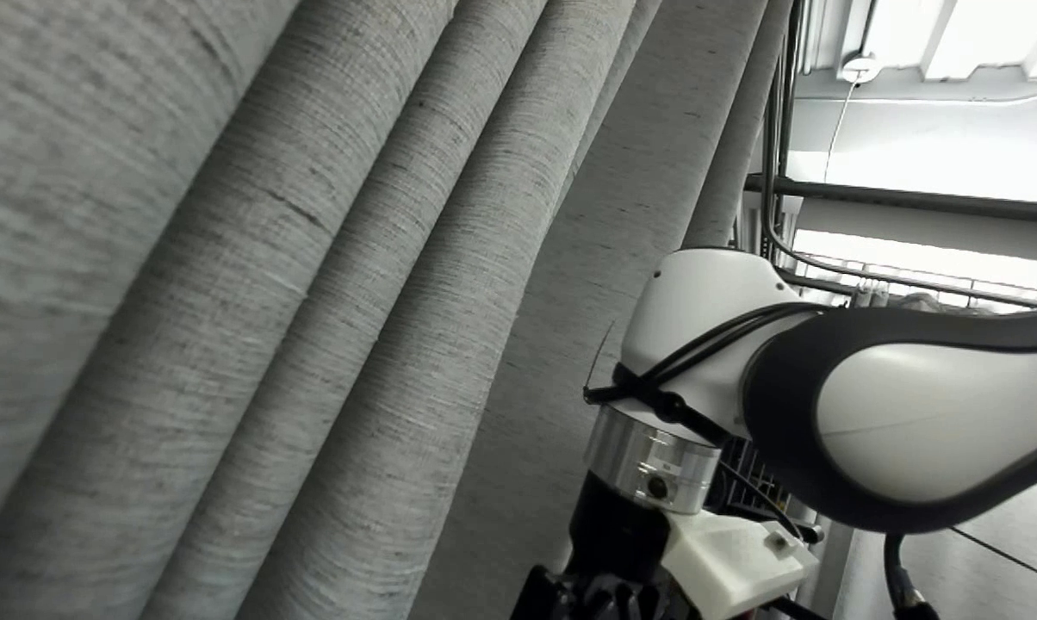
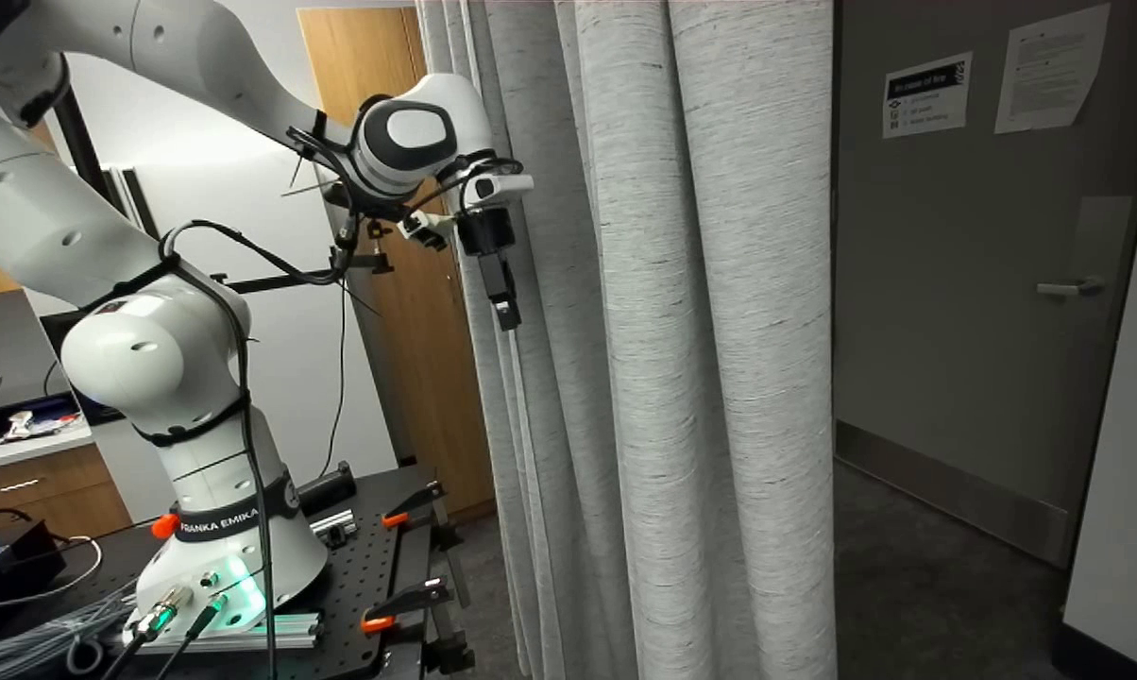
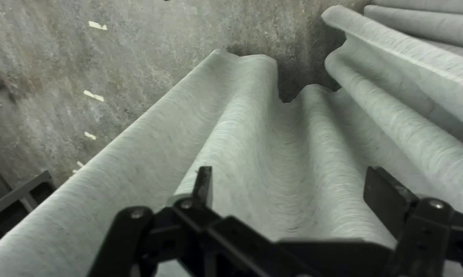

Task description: Pull the curtain to the left

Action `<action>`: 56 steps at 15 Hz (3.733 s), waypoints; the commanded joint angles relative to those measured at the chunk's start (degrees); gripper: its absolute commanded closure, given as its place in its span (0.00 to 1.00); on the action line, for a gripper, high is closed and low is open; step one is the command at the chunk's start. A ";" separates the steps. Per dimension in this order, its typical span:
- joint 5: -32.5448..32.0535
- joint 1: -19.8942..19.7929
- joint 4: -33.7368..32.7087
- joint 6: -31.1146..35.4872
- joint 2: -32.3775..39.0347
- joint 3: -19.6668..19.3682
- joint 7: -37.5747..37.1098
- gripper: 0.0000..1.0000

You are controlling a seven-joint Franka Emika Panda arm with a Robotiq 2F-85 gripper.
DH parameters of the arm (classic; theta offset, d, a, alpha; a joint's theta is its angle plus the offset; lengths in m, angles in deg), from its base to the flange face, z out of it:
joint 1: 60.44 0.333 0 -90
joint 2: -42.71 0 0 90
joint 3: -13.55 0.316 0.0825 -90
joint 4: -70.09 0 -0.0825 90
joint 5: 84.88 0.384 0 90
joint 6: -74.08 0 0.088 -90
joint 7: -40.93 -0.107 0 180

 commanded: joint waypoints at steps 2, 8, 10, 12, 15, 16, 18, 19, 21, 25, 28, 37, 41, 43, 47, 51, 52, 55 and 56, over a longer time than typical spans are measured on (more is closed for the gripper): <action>-11.92 -7.63 3.58 0.81 -7.04 0.86 -4.43 0.00; -13.99 -9.47 2.03 0.39 -6.54 -0.09 -7.07 0.00; -13.99 -9.48 2.03 0.39 -6.71 -0.04 -7.47 0.00; -13.99 -9.47 2.05 0.39 -6.72 0.00 -7.62 0.00; -13.99 -9.47 2.07 0.39 -6.74 0.01 -7.68 0.00; -13.99 -9.47 2.07 0.39 -6.74 0.01 -7.69 0.00; -13.99 -9.47 2.08 0.39 -6.75 0.01 -7.71 0.00; -13.99 -9.47 2.08 0.39 -6.75 0.01 -7.71 0.00; -13.99 -9.47 2.09 0.39 -6.76 0.01 -7.71 0.00; -13.99 -9.47 2.11 0.39 -6.76 0.01 -7.72 0.00; -14.39 -9.50 2.06 3.96 -5.08 -2.13 -4.52 0.00; -14.47 -16.44 0.70 10.79 -5.24 -10.30 4.72 0.00; -16.10 -19.67 -0.34 12.40 -6.37 -9.47 3.45 0.00; -17.45 -21.40 -0.93 14.26 -6.72 -8.73 1.95 0.00; -22.73 -26.68 -1.47 23.41 -7.48 -6.89 -3.53 0.00; -28.35 -34.22 -2.54 34.11 -7.33 -3.93 -10.11 0.00; -29.61 -36.10 -2.96 36.09 -7.35 -3.04 -11.71 0.00; -33.06 -41.59 -4.58 40.57 -7.69 0.32 -16.21 0.00; -34.51 -42.93 -4.99 41.91 -7.68 1.12 -17.86 0.00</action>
